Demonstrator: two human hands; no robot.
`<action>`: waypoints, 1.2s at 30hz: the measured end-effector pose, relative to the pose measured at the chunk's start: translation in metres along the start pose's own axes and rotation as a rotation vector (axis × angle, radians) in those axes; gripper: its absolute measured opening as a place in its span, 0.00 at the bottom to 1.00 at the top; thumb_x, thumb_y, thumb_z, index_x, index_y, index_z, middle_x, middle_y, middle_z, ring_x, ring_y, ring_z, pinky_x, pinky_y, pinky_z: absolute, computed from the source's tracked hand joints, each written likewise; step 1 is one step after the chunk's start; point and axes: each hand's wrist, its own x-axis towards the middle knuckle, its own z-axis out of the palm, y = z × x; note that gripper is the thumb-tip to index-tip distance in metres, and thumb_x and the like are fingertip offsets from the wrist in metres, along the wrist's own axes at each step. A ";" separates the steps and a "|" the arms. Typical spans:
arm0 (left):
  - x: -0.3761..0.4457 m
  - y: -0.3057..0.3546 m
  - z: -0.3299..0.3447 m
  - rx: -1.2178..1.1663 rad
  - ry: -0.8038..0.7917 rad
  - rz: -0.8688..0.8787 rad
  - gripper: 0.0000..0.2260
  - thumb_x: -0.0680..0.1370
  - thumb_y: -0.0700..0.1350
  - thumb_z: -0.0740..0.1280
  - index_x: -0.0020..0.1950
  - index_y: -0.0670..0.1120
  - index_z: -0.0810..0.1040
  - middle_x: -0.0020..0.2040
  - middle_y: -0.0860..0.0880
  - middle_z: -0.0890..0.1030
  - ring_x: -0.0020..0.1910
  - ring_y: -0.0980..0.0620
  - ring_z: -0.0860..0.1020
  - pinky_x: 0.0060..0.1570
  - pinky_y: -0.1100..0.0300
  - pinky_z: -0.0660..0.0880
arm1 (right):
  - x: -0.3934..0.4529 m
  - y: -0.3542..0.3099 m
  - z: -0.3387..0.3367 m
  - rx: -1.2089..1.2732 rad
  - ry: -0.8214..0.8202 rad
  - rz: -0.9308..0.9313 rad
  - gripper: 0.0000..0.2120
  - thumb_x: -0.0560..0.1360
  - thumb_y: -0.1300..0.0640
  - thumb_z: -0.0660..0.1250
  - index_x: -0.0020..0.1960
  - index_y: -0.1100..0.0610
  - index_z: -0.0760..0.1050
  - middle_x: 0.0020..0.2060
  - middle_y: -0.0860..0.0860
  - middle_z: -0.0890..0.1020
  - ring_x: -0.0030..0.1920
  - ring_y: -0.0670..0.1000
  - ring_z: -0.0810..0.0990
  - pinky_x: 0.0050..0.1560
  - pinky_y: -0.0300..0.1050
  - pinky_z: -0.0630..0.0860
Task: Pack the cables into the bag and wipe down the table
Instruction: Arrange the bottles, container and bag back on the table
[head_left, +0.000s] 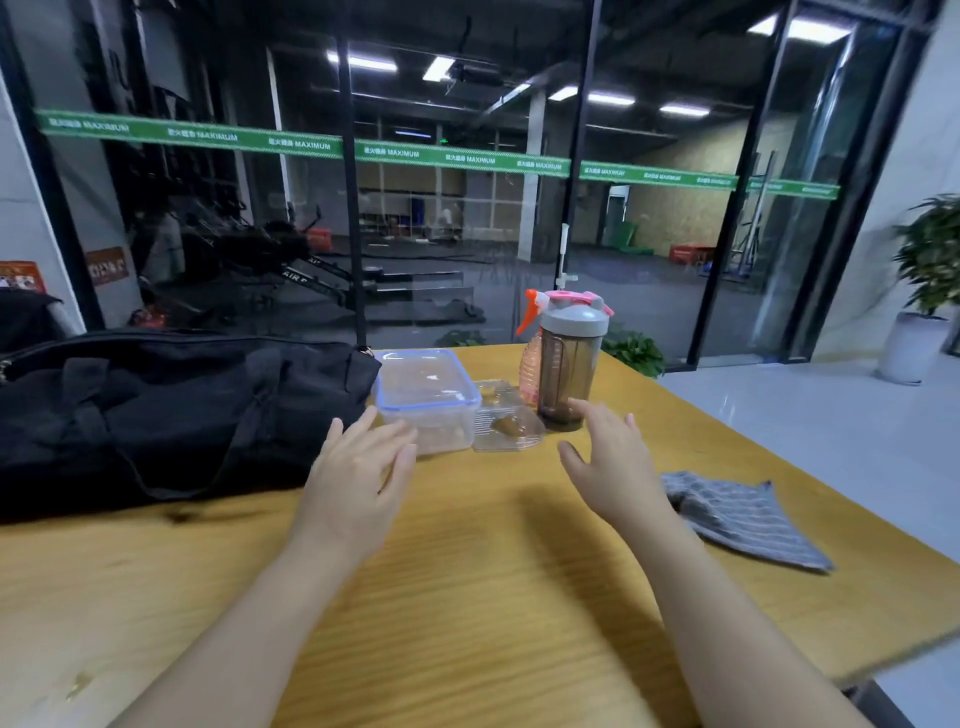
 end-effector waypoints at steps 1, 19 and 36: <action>-0.001 0.003 0.004 0.011 -0.045 0.008 0.14 0.80 0.48 0.58 0.62 0.48 0.78 0.65 0.53 0.75 0.73 0.53 0.61 0.72 0.56 0.45 | -0.003 0.011 -0.005 -0.026 0.003 0.052 0.22 0.77 0.54 0.62 0.70 0.52 0.65 0.65 0.50 0.73 0.68 0.50 0.67 0.74 0.50 0.47; 0.024 0.112 0.109 0.129 -0.641 0.256 0.18 0.79 0.52 0.58 0.69 0.52 0.69 0.70 0.53 0.68 0.74 0.52 0.55 0.72 0.54 0.41 | -0.052 0.103 -0.049 -0.063 -0.271 0.435 0.08 0.74 0.56 0.60 0.37 0.57 0.67 0.37 0.52 0.73 0.40 0.54 0.73 0.34 0.45 0.63; 0.040 0.177 0.186 0.064 -0.730 0.411 0.13 0.77 0.40 0.58 0.58 0.48 0.74 0.59 0.49 0.75 0.61 0.46 0.71 0.57 0.49 0.70 | -0.052 0.126 -0.070 0.002 -0.238 0.412 0.09 0.71 0.63 0.58 0.41 0.51 0.74 0.36 0.43 0.76 0.41 0.50 0.74 0.39 0.43 0.71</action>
